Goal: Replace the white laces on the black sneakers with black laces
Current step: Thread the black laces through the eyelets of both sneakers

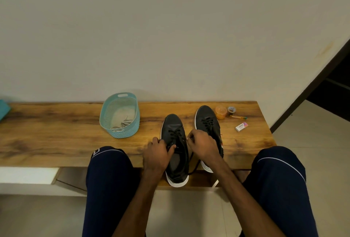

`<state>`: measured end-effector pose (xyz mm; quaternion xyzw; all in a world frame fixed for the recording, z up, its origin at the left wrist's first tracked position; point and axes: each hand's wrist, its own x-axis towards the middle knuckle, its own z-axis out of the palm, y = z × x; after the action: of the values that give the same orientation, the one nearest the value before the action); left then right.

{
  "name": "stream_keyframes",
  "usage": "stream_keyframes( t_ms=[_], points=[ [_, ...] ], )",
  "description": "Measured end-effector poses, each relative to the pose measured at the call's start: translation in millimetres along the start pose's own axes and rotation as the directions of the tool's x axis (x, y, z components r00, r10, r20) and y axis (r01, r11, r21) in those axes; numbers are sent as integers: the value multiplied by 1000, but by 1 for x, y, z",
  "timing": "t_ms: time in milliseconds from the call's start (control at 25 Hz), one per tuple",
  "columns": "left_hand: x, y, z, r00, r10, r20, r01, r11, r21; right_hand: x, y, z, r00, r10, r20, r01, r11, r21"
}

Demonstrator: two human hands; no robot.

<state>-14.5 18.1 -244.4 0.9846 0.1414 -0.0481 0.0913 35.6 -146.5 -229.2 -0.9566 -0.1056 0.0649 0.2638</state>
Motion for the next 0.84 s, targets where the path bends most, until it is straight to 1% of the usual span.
stream_keyframes(
  t_ms=[80, 200, 320, 360, 400, 480, 560, 640, 760, 840],
  points=[
    [0, 2, -3, 1000, -12, -2, 12, 999, -44, 0, 4, -5, 999, 18, 27, -18, 1000, -10],
    [-2, 4, -8, 999, 0, -53, -8, 990, -140, -3, 2, -5, 993, 64, 98, -68, 997, 35],
    [-2, 7, -9, 997, 21, -71, -36, 978, -207, -4, 6, -15, 991, 115, 67, -118, 992, 46],
    [-2, 8, -9, 997, 26, -69, -41, 972, -231, -3, 10, -21, 989, 120, 83, -129, 986, 103],
    [-1, 9, -8, 998, 27, -64, -42, 967, -251, -2, 13, -26, 986, 119, 117, -142, 968, 209],
    [0, 10, -7, 998, 12, -54, -27, 955, -294, -4, 17, -34, 983, 99, 153, -155, 897, 414],
    [2, 9, -5, 999, -21, -39, 6, 933, -361, -3, 18, -36, 987, 86, 133, -143, 845, 515],
    [3, 7, -4, 998, -55, -24, 40, 907, -420, 0, 17, -32, 992, 72, 106, -120, 817, 564],
    [4, 5, -3, 997, -71, -17, 54, 880, -473, 6, 7, -21, 1000, -1, 17, -8, 856, 517],
    [4, 3, -2, 998, -64, -7, 52, 869, -492, 7, -3, -7, 999, -30, 12, 20, 860, 509]
  ],
)
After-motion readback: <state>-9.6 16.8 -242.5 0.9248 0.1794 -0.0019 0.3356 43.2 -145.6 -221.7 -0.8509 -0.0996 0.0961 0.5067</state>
